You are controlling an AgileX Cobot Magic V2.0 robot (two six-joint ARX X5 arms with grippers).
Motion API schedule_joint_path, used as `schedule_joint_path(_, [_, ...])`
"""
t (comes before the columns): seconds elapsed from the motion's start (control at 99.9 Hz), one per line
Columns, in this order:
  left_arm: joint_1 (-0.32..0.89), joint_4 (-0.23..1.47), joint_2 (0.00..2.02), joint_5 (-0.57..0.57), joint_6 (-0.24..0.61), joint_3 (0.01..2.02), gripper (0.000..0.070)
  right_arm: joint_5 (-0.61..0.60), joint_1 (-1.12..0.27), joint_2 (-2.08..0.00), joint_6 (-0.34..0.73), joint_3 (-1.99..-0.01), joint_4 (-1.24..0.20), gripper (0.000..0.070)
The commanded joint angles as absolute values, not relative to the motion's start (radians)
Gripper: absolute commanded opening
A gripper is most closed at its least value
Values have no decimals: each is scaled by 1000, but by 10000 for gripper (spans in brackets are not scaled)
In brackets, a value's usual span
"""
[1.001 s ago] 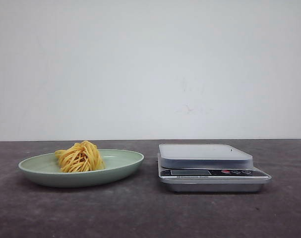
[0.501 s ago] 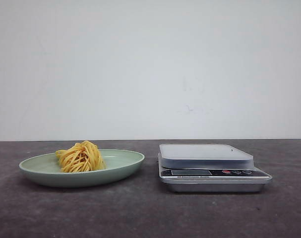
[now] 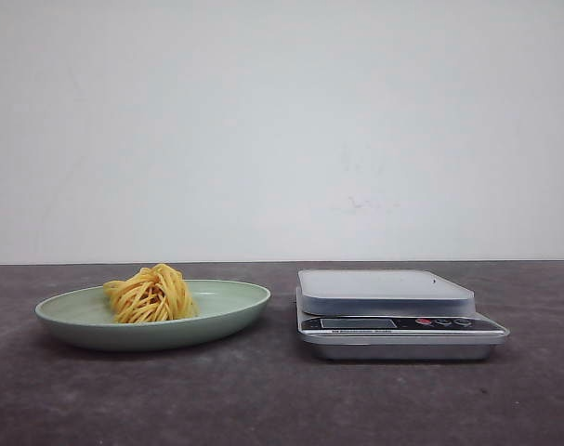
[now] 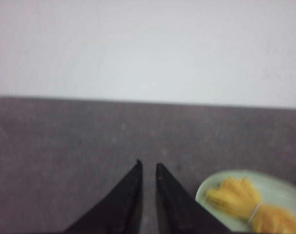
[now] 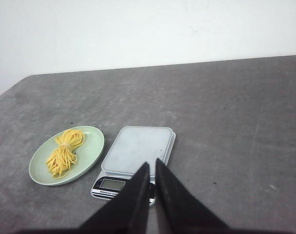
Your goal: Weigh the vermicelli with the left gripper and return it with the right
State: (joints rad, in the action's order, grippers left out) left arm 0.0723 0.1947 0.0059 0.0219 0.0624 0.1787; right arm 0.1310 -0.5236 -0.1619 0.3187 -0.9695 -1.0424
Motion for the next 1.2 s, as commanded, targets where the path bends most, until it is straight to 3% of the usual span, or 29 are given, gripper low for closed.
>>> schedule_joint_path(0.0, [70, 110, 3, 18, 46, 111, 16, 131, -529, -163, 326, -980, -1032, 10])
schedule_joint_path(0.15, [70, 31, 3, 17, 69, 14, 16, 132, -529, -163, 326, -980, -1032, 10])
schedule_joint_path(0.451, [72, 197, 3, 14, 56, 13, 16, 131, -529, -163, 326, -980, -1032, 10])
schedule_joint_path(1.191, [73, 189, 4, -8, 45, 14, 16, 131, -529, -163, 326, -980, -1032, 10])
